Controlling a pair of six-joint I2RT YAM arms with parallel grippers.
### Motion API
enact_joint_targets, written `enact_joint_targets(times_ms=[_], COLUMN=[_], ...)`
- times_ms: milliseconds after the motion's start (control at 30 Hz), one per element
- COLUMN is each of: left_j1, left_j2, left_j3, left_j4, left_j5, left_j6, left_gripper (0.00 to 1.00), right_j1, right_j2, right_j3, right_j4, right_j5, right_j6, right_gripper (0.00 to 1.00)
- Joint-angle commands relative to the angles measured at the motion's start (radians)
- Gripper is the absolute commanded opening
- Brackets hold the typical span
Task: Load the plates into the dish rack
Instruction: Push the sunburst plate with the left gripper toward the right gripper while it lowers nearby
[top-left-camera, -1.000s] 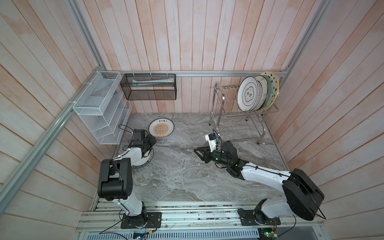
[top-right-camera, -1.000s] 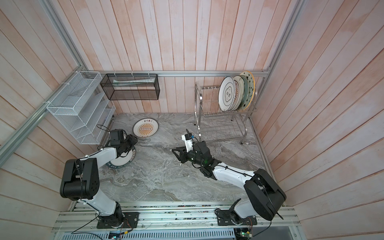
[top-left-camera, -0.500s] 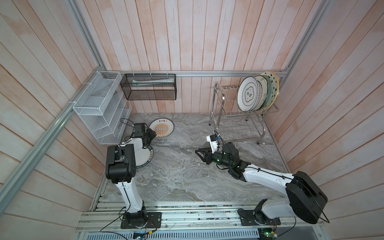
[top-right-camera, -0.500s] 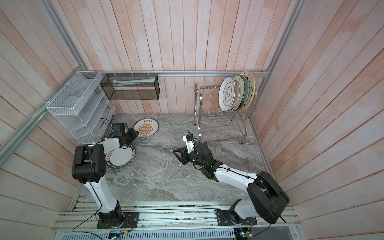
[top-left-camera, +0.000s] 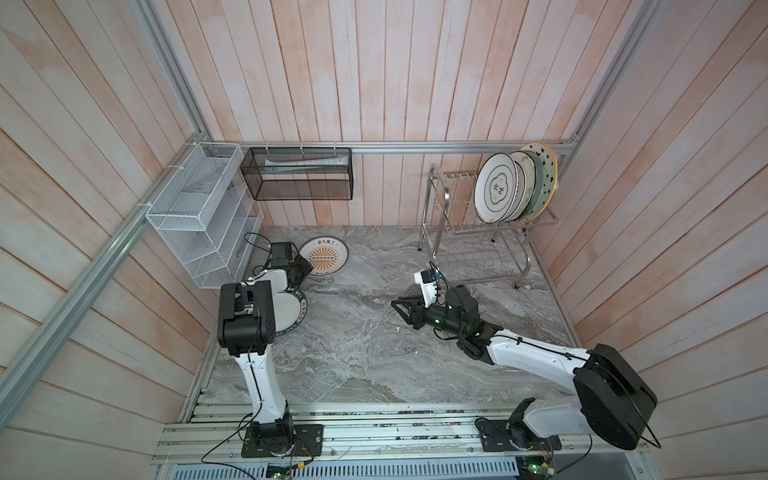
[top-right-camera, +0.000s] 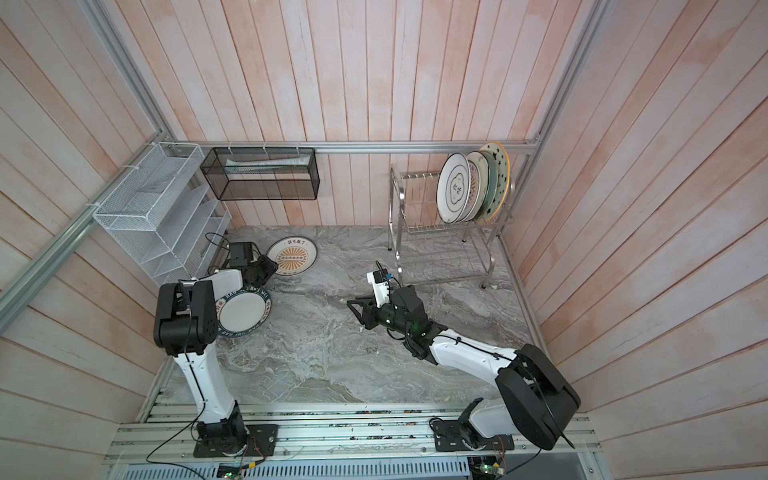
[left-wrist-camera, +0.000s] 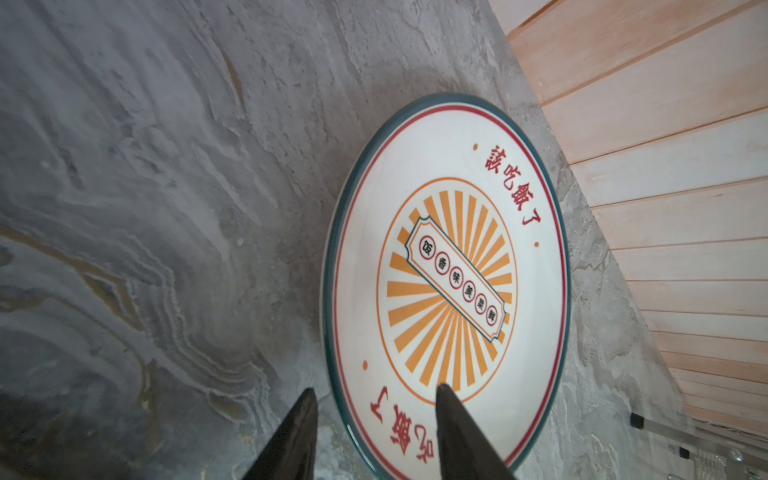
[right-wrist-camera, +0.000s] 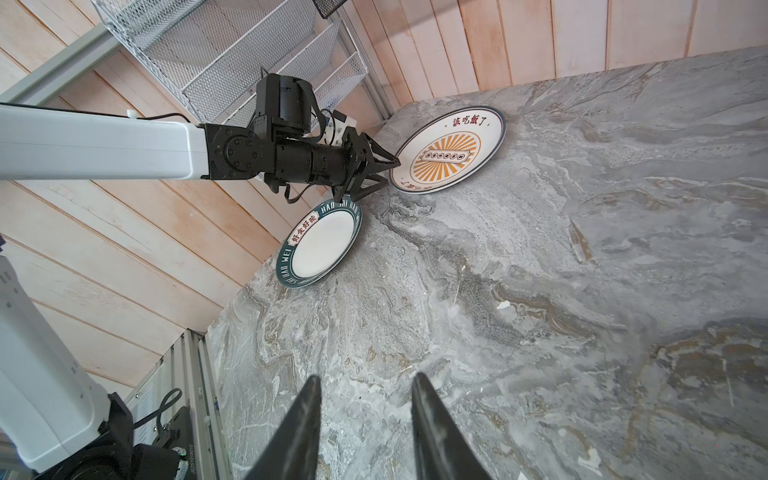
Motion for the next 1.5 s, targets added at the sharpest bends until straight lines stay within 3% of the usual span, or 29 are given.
enact_joint_targets(times_ms=[0, 667, 1333, 1467], left_j1=[0.003, 0.006, 0.01, 0.01], left_j2=[0.038, 0.105, 0.061, 0.041], left_j3=[0.034, 0.056, 0.03, 0.0], left_j4=[-0.022, -0.01, 0.021, 0.05], left_j5=[-0.013, -0.023, 0.016, 0.049], left_j6=[0.016, 0.015, 0.024, 0.021], left_gripper=[0.47, 0.26, 0.0, 0.0], right_j1=[0.006, 0.007, 0.007, 0.007], right_j2=[-0.018, -0.023, -0.025, -0.025], right_j3=[-0.011, -0.022, -0.023, -0.023], right_j4=[-0.012, -0.01, -0.018, -0.021], right_j5=[0.016, 0.03, 0.042, 0.051], right_j6=[-0.007, -0.005, -0.005, -0.004], right_gripper=[0.37, 0.37, 0.37, 0.37])
